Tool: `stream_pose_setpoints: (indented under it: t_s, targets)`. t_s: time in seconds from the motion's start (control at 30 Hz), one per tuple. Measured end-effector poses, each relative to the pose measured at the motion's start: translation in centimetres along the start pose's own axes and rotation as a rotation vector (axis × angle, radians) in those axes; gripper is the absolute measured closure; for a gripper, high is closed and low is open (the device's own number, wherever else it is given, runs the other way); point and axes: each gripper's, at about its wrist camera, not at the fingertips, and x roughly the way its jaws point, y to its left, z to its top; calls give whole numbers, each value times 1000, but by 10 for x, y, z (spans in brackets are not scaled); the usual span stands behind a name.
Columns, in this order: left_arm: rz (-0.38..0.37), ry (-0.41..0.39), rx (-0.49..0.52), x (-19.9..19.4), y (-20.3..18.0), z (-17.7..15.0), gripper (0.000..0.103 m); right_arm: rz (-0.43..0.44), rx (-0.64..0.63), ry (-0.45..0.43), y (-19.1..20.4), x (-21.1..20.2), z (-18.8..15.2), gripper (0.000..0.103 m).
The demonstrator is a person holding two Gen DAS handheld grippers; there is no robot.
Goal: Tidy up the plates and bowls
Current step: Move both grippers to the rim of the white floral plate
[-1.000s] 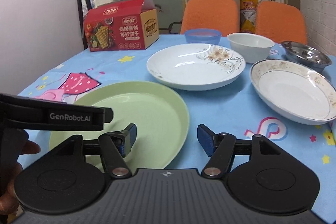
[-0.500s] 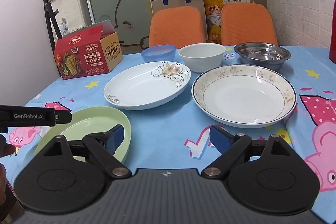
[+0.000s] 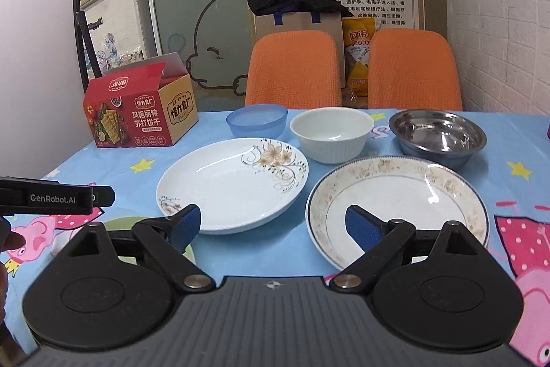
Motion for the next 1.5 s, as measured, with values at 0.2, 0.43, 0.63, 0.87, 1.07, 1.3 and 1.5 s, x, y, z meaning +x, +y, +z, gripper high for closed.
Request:
stream_pose_setpoints:
  t_s: [0.2, 0.43, 0.63, 0.87, 1.07, 1.3, 1.5]
  targets:
    - [31, 26, 13, 28, 1, 15, 27, 15, -62, 14, -3, 37, 21, 0]
    - [50, 49, 25, 56, -1, 33, 27, 36, -59, 66, -18, 85, 35, 0]
    - [13, 90, 17, 79, -3, 43, 27, 62, -59, 128, -22, 118, 37, 0]
    - [-151, 171, 15, 104, -14, 50, 27, 85, -83, 180, -15, 131, 37, 0]
    - [-132, 178, 28, 110, -13, 52, 27, 120, -92, 224, -6, 138, 32, 0]
    - [-144, 203, 26, 122, -9, 51, 27, 121, -71, 218, 6, 137, 29, 0]
    - [-173, 217, 38, 133, -16, 49, 27, 100, -105, 208, 8, 138, 26, 0]
